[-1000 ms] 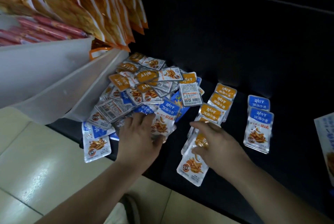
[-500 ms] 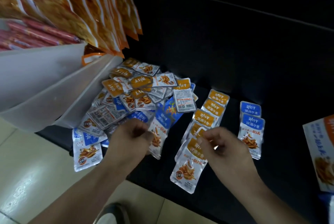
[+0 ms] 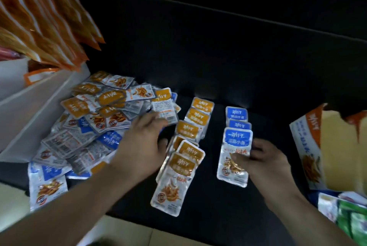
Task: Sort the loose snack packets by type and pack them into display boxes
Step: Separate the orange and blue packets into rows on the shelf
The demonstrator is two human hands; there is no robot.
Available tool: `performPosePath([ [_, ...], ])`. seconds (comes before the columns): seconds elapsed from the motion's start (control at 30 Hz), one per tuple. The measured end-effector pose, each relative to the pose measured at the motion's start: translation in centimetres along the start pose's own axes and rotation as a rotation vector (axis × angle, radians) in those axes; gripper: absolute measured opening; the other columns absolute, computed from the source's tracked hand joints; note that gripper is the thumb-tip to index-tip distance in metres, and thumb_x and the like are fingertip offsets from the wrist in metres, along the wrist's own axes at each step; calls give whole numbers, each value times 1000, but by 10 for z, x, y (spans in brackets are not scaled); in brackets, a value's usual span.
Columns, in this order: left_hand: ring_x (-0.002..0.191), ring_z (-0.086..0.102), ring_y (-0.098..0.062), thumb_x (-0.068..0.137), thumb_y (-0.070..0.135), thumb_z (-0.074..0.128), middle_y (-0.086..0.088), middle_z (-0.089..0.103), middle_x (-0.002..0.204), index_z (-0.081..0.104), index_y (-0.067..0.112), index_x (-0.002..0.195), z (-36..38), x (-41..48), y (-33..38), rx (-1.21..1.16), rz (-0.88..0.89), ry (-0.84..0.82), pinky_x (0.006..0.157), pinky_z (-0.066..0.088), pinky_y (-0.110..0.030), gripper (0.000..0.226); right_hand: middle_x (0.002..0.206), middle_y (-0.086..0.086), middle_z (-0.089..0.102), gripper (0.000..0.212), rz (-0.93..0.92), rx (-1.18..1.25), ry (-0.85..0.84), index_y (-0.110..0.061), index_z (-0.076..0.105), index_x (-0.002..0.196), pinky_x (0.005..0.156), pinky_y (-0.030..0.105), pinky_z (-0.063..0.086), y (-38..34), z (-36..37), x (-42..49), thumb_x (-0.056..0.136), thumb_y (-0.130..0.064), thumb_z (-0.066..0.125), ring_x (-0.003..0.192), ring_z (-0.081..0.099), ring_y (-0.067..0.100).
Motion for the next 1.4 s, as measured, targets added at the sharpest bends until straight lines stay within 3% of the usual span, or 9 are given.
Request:
performPosePath([
  [0.1,154,27,-31,89,30,73,-6,38,163,47,20,151,7,44,-13,247,89,-106,123,28,-52,68,82,-12,78,30,-5,-116,19,-22,68,105,62,23,55,24,-14,12,83,-8,82,72,75,2],
  [0.23,148,40,-27,93,37,69,-6,52,155,56,17,145,19,61,-27,333,48,-165,122,31,-49,57,86,-11,75,38,-12,-335,66,-30,61,114,57,20,53,44,-17,22,83,-30,84,69,71,-4],
  [0.37,127,61,-36,92,11,61,-16,77,108,74,8,94,12,45,-16,413,170,84,106,46,-59,14,113,-8,56,63,-29,-527,131,-32,51,133,63,29,51,46,-24,22,80,-49,81,84,62,2],
  [0.53,85,69,-33,98,15,49,-10,73,93,69,7,98,-54,27,20,134,165,434,72,56,-48,22,118,-13,54,46,-225,-402,163,-37,58,125,61,14,48,18,-17,8,85,-38,79,94,61,0],
  [0.63,63,68,-14,108,25,49,1,70,73,64,17,99,-70,15,51,-384,-53,260,54,56,-38,18,113,-15,66,38,-156,-83,30,-41,64,118,65,14,54,-4,1,-1,84,-38,82,95,67,-2],
  [0.77,79,78,-15,107,21,51,1,78,81,67,19,101,-48,-5,77,-946,-410,23,78,63,-41,18,112,-5,77,25,-29,257,-311,-26,75,114,87,35,59,-36,27,-12,90,-28,76,105,73,13],
  [0.97,78,76,-12,104,29,57,3,79,80,72,21,92,-24,-20,72,-932,-502,-68,80,61,-36,20,105,12,78,24,83,475,-274,-10,75,111,74,37,60,-34,24,-13,88,-15,75,90,75,29],
  [1.1,58,58,-13,97,33,68,-7,72,71,71,13,76,0,-40,80,-807,-462,-288,56,47,-25,29,106,12,78,24,121,525,-175,-7,72,112,84,43,58,-26,13,-8,90,-16,74,99,76,29],
  [1.4,70,70,0,100,14,62,11,75,76,74,25,96,7,-62,41,-841,-593,-248,59,49,-12,17,91,2,80,11,126,82,-363,-18,75,101,69,33,60,-8,51,-25,90,-20,78,86,76,24],
])
Point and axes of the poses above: each hand's wrist, its own x-axis towards the middle knuckle, its own z-axis out of the palm, y = z × x, the point moved 4 cm from there along x, towards the middle knuckle
